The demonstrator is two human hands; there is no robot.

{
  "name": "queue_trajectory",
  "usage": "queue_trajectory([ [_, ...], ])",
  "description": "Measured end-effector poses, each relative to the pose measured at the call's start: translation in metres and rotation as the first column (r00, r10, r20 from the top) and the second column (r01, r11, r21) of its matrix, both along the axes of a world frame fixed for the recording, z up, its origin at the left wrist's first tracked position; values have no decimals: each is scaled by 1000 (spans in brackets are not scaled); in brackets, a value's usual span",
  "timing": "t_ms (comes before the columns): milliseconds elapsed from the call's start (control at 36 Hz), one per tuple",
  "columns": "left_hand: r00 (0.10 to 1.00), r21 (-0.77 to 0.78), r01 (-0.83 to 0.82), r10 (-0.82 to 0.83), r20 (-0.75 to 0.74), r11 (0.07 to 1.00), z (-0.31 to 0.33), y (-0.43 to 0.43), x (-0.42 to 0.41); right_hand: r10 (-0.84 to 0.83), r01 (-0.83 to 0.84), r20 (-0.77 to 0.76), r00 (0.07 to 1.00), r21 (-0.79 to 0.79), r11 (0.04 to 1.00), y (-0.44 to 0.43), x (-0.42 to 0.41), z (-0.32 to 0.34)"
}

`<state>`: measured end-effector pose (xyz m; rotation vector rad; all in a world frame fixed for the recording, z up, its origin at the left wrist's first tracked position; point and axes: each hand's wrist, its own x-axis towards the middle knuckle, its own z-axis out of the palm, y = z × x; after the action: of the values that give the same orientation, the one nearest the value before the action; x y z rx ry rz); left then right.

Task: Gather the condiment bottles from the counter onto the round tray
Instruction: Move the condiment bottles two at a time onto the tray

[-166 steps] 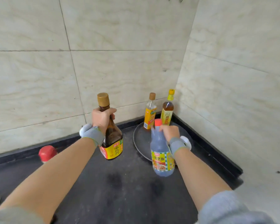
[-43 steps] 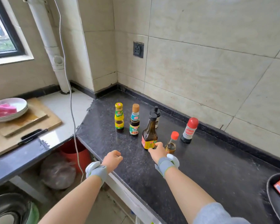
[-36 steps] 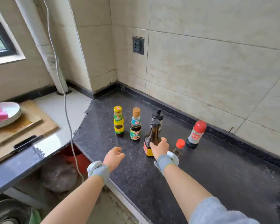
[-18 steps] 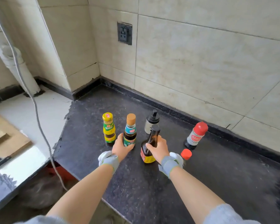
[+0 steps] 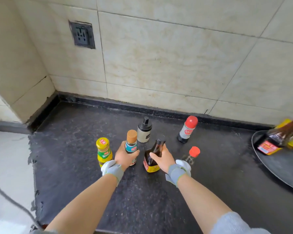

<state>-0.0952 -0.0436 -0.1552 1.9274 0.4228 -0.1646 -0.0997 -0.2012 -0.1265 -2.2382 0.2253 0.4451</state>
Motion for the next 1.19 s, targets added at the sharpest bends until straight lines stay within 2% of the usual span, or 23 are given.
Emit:
queue_trajectory([
  [194,994,45,113,-112,-11,993,7,5,-22,-128,127,31,991,21,992,-6,-34,2],
  [472,986,104,165,-166,4,981,14,-3,-68,-94,95,59,994,-6,995,-26,-94,12],
  [639,976,124,210,-215,33,970,27,-48,-109,-233,228,65,970,74,971,-83,-157,14],
  [778,955,132,284,-292,43,950,39,-117,-159,-436,430,68,897,91,898,-159,-236,15],
  [944,919,96,379,-387,81,920,49,-198,-204,-565,564,145,812,49,824,-235,-305,28],
  [1194,846,87,514,-522,111,853,61,-293,-233,-696,690,185,694,103,716,-312,-354,41],
])
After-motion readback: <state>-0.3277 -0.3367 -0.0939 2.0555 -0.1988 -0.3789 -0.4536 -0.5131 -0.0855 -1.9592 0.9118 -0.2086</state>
